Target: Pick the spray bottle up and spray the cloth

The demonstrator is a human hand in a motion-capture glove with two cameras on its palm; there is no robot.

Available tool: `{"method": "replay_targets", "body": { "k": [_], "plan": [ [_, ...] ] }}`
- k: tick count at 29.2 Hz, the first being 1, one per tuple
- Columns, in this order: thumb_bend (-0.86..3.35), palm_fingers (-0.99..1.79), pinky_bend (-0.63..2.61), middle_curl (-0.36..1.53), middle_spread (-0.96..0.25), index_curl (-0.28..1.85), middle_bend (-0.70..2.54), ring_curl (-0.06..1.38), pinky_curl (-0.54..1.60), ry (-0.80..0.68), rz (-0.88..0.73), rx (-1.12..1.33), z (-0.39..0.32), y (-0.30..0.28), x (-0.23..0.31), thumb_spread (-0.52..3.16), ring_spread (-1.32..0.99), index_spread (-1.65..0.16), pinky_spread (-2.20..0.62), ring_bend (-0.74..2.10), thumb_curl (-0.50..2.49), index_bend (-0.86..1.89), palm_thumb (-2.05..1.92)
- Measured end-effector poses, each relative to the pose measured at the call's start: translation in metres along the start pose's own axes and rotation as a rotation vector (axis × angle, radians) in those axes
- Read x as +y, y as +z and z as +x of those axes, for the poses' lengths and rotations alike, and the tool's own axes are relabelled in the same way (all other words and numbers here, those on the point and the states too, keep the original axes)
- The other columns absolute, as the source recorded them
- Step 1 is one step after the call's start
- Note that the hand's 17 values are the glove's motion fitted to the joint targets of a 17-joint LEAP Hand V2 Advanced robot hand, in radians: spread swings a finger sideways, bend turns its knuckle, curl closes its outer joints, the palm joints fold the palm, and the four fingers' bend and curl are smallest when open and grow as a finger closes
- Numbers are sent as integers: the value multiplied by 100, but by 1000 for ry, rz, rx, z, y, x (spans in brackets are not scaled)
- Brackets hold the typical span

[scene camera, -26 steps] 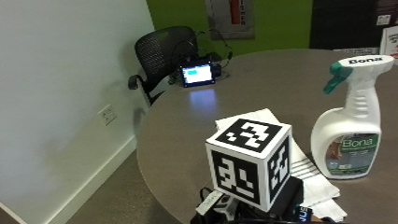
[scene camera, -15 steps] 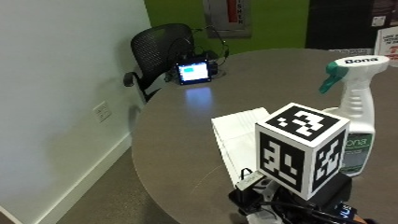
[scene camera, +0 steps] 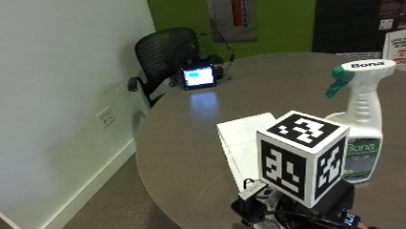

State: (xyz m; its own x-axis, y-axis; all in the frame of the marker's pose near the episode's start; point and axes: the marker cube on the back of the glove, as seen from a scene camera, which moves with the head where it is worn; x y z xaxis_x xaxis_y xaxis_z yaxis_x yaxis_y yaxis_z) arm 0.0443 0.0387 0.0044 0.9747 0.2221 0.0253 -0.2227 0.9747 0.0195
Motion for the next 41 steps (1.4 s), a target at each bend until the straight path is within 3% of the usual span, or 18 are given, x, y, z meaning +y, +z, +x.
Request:
{"method": "replay_targets", "body": {
  "k": [14,20,25,29,31,34,41],
  "plan": [
    [16,105,17,37,-11,31,31,35,25,-64,-4,-59,-7,-9,12,113,-19,-30,3,41,38,13,67],
    [13,105,17,38,-10,31,30,36,26,-132,117,-34,17,-38,37,116,-19,-30,3,41,39,12,68],
    [10,102,21,39,-10,27,31,37,28,-98,290,-73,57,-75,77,118,-19,-32,1,44,40,5,67],
    [6,89,30,38,-10,25,22,39,32,11,478,-313,91,-94,108,116,-19,-34,1,44,40,6,65],
    [5,96,27,41,-12,25,31,38,31,87,576,-495,109,-94,113,115,-20,-33,0,43,40,7,66],
    [8,105,22,42,-15,24,35,38,30,163,664,-650,135,-91,101,110,-23,-32,-4,47,43,10,76],
    [9,66,38,41,-14,21,24,41,37,250,766,-848,187,-79,51,108,-23,-37,-2,43,47,0,87]
  ]
}}
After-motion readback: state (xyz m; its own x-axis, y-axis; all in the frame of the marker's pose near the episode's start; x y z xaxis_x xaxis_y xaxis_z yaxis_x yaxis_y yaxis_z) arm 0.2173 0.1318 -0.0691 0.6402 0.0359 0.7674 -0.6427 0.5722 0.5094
